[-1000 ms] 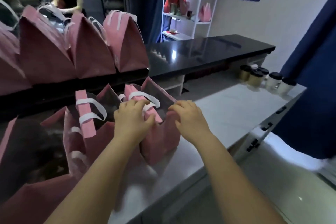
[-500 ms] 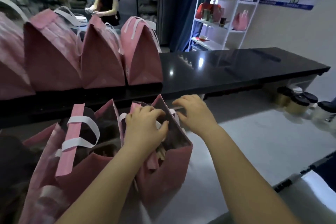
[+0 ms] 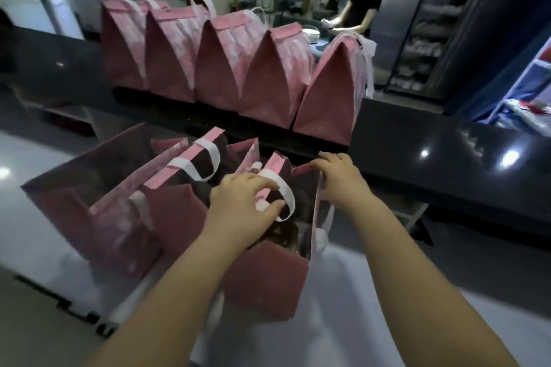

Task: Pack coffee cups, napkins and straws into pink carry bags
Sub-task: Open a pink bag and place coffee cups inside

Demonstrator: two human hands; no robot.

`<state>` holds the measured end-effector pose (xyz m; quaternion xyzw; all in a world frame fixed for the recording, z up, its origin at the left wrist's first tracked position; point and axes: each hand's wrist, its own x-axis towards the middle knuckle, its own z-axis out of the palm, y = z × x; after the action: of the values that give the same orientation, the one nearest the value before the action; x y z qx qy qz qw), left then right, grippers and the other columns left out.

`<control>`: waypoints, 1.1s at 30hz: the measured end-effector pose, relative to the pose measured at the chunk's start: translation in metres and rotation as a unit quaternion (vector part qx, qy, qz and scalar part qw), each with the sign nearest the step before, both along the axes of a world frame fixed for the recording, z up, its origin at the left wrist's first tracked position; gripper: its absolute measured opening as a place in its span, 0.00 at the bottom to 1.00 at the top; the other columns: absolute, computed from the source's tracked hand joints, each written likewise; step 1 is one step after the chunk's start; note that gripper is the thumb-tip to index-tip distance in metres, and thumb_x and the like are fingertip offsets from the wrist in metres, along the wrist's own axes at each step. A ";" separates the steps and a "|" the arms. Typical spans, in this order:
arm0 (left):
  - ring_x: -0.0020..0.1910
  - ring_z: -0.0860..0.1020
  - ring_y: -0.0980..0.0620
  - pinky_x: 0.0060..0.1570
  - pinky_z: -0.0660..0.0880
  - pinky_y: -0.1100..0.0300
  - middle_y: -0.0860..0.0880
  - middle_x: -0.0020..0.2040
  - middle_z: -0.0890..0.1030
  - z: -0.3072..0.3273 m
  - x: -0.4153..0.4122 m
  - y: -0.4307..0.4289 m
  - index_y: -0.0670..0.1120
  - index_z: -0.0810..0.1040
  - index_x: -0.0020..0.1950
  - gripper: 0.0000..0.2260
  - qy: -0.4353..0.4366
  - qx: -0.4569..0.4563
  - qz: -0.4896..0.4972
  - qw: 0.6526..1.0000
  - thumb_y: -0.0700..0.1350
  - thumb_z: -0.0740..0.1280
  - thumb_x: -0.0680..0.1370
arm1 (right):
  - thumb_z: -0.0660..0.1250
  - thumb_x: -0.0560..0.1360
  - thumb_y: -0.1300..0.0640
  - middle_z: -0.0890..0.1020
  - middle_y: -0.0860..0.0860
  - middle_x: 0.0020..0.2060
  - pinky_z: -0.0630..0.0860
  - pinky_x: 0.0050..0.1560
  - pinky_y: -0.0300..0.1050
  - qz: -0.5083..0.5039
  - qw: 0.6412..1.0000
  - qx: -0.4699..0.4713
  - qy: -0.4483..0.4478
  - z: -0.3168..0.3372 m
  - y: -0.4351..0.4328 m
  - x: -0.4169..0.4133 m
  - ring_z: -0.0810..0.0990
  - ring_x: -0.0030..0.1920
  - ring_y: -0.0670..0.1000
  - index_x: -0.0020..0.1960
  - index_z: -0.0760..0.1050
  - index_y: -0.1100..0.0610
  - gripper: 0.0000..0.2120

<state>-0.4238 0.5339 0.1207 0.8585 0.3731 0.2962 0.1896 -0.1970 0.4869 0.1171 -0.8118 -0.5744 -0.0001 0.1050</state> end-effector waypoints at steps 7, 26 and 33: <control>0.56 0.74 0.48 0.56 0.68 0.47 0.58 0.49 0.82 -0.015 -0.022 -0.065 0.54 0.85 0.48 0.06 -0.053 0.027 0.035 0.998 0.47 0.76 0.72 | 0.62 0.77 0.61 0.75 0.55 0.56 0.73 0.52 0.54 0.003 0.994 0.098 0.052 -0.010 -0.019 0.015 0.68 0.59 0.58 0.59 0.78 0.59 0.12; 0.47 0.80 0.58 0.47 0.79 0.62 0.54 0.48 0.82 -0.089 -0.004 -0.126 0.59 0.77 0.52 0.12 -0.278 -0.235 0.088 0.927 0.52 0.75 0.71 | 0.71 0.75 0.57 0.78 0.40 0.46 0.75 0.42 0.31 -0.087 0.869 0.346 0.342 -0.065 -0.181 0.009 0.78 0.46 0.41 0.52 0.73 0.41 0.13; 0.51 0.79 0.55 0.53 0.77 0.59 0.51 0.53 0.80 -0.129 -0.002 -0.107 0.53 0.75 0.57 0.17 -0.303 -0.258 0.142 0.906 0.36 0.71 0.75 | 0.75 0.70 0.62 0.84 0.42 0.42 0.77 0.44 0.36 -0.134 0.810 0.299 0.486 -0.124 -0.212 0.001 0.82 0.43 0.42 0.48 0.79 0.47 0.12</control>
<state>-0.4260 0.4271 -0.0079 0.5862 0.4791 0.4598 0.4641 -0.1961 0.2749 -0.0074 -0.7034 -0.3051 0.2090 0.6069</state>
